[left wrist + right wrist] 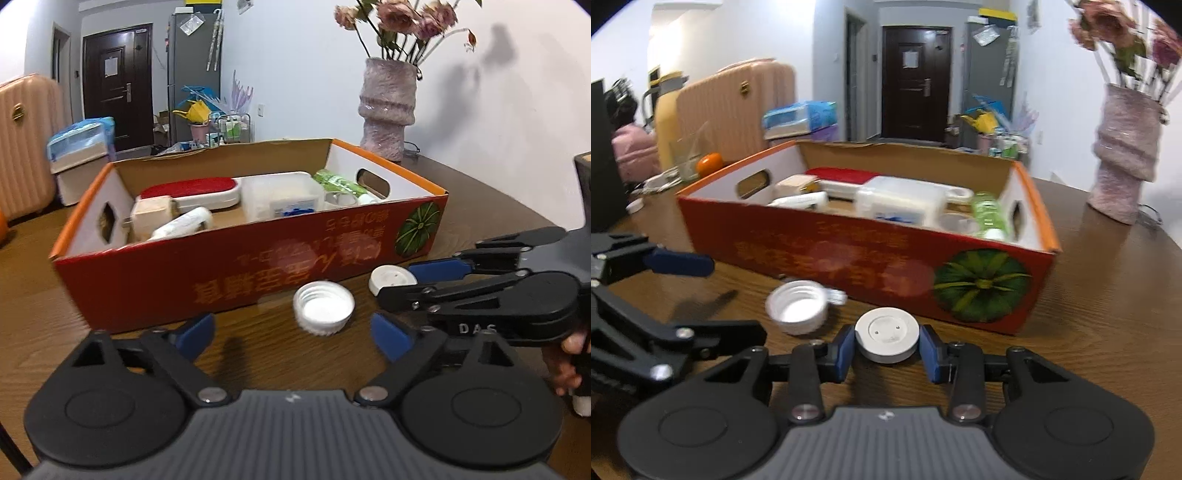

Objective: Organize rigid objects
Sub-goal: 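Close the right gripper on the flat white cap while the left gripper closes on the ridged white cap, then carry both white caps into the cardboard box and open both grippers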

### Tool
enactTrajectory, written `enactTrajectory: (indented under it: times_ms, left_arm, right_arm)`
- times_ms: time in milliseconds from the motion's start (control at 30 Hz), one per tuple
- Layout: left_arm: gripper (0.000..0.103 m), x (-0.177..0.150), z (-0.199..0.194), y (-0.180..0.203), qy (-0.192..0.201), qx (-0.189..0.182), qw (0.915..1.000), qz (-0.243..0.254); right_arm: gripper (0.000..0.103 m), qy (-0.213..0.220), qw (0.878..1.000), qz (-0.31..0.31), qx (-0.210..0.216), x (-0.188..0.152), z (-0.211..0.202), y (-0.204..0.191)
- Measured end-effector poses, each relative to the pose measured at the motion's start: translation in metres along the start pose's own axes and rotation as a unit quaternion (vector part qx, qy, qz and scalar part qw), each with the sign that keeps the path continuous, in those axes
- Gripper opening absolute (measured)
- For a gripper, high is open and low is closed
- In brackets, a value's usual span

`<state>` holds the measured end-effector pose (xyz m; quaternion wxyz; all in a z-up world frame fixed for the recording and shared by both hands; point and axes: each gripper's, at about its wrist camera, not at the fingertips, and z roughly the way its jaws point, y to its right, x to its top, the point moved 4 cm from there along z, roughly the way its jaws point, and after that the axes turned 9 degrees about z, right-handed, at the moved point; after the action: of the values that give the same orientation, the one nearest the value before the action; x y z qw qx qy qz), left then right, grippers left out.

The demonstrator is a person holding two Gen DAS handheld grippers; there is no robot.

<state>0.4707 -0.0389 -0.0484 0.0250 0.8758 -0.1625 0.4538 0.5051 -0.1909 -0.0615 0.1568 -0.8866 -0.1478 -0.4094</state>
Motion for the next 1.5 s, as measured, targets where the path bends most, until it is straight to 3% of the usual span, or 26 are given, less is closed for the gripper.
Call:
enactTrajectory:
  times_ms: [133, 200, 267, 300, 500, 700, 900, 1200, 1300, 1500]
  left_arm:
    - [0.078, 0.008, 0.018, 0.015, 0.001, 0.013, 0.9997, 0.021]
    - [0.068, 0.009, 0.025, 0.020, -0.009, 0.021, 0.9993, 0.029]
    - [0.046, 0.010, 0.026, 0.019, -0.006, 0.015, 0.9998, 0.015]
    - [0.041, 0.010, 0.027, 0.018, -0.009, 0.017, 0.9997, 0.012]
    - [0.041, 0.005, 0.014, 0.015, -0.008, 0.033, 0.9994, 0.009]
    - [0.041, 0.006, -0.045, 0.009, 0.031, 0.050, 0.9982, -0.013]
    - [0.041, 0.005, -0.137, 0.004, 0.107, 0.104, 0.9888, 0.001]
    - [0.041, -0.011, -0.260, 0.016, 0.202, 0.150, 0.9679, -0.006]
    - [0.041, -0.022, -0.292, 0.018, 0.220, 0.160, 0.9621, -0.018]
    - [0.041, -0.049, -0.336, 0.029, 0.236, 0.160, 0.9583, -0.021]
  right_arm:
    - [0.038, 0.013, 0.999, 0.035, 0.004, 0.001, -0.007, 0.020]
    - [0.038, 0.019, 0.999, 0.044, 0.003, 0.002, -0.009, 0.026]
    - [0.038, 0.023, 0.999, 0.049, 0.006, 0.002, -0.011, 0.029]
    - [0.038, 0.024, 0.999, 0.048, 0.008, 0.002, -0.011, 0.029]
    - [0.037, 0.020, 0.999, 0.033, 0.008, -0.001, -0.009, 0.021]
    - [0.037, 0.041, 0.998, 0.046, -0.008, 0.002, -0.026, 0.017]
    - [0.037, 0.081, 0.996, 0.029, -0.005, -0.005, -0.087, -0.015]
    - [0.037, 0.176, 0.984, -0.006, -0.009, -0.016, -0.205, -0.071]
    - [0.037, 0.200, 0.980, -0.014, -0.002, -0.026, -0.239, -0.087]
    - [0.037, 0.234, 0.972, 0.002, -0.006, -0.057, -0.293, -0.101]
